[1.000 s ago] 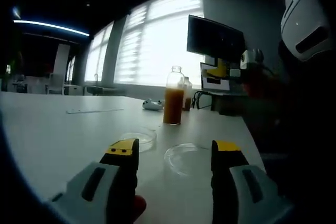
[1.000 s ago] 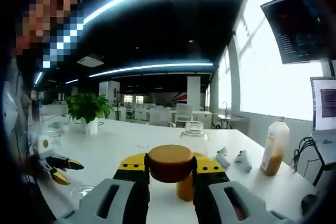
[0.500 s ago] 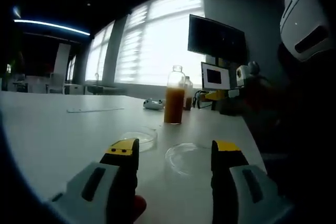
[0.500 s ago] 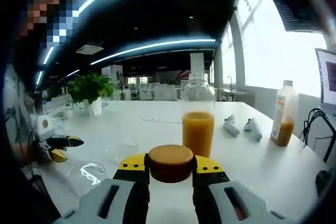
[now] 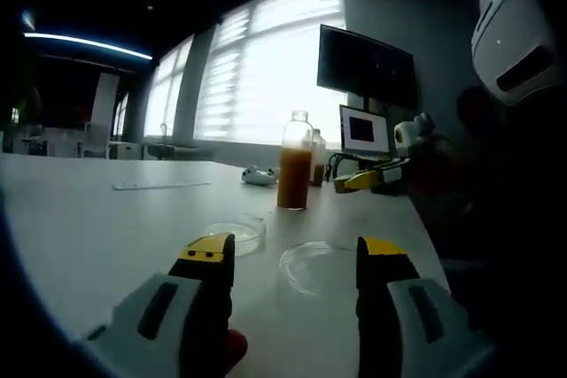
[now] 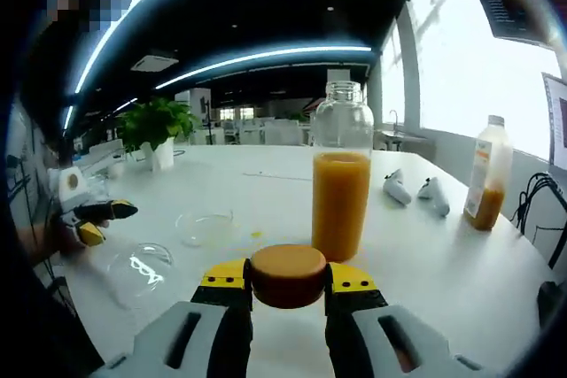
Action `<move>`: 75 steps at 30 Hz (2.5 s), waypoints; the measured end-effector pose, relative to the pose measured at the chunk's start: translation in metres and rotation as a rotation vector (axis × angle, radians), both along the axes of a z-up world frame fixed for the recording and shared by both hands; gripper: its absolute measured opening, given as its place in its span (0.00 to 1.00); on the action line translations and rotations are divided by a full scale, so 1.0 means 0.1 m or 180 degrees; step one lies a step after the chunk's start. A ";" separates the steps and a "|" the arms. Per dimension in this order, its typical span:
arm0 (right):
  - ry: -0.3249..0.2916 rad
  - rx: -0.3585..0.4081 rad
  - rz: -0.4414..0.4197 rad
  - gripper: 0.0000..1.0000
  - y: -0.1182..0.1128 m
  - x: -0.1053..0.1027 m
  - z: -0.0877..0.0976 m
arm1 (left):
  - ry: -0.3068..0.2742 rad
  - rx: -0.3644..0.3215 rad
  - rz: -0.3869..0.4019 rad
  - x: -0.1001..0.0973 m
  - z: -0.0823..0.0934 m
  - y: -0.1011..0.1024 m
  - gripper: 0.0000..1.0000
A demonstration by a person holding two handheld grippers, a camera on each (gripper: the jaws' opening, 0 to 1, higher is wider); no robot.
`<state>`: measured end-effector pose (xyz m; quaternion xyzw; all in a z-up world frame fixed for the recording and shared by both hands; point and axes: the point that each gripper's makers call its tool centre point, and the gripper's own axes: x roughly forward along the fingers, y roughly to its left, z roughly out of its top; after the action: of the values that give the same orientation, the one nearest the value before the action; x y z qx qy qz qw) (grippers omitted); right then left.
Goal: Open the Petri dish lid, place the lid on the table, pour the liquid culture medium into the Petri dish, pick up the Petri dish lid from the table, and close the Petri dish
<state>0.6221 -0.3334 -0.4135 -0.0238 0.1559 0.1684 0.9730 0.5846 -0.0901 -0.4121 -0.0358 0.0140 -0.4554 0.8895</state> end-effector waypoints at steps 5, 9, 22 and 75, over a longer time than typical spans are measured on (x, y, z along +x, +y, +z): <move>0.0177 -0.0136 0.0063 0.26 0.05 -0.01 -0.22 | -0.0006 -0.0003 0.0003 0.00 0.00 0.00 0.46; 0.0264 -0.0212 0.0070 0.26 0.06 -0.01 -0.34 | -0.0006 -0.0004 0.0005 0.00 0.00 0.01 0.46; 0.0446 -0.0270 0.0057 0.26 0.06 -0.02 -0.50 | -0.0003 0.0007 0.0014 0.00 0.00 0.01 0.46; -0.0014 -0.0143 -0.0055 0.57 0.01 0.05 -0.10 | 0.0009 -0.0007 0.0004 -0.01 0.00 0.00 0.46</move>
<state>0.6275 -0.3326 -0.4235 -0.0447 0.1576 0.1564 0.9740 0.5840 -0.0901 -0.4123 -0.0373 0.0147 -0.4548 0.8897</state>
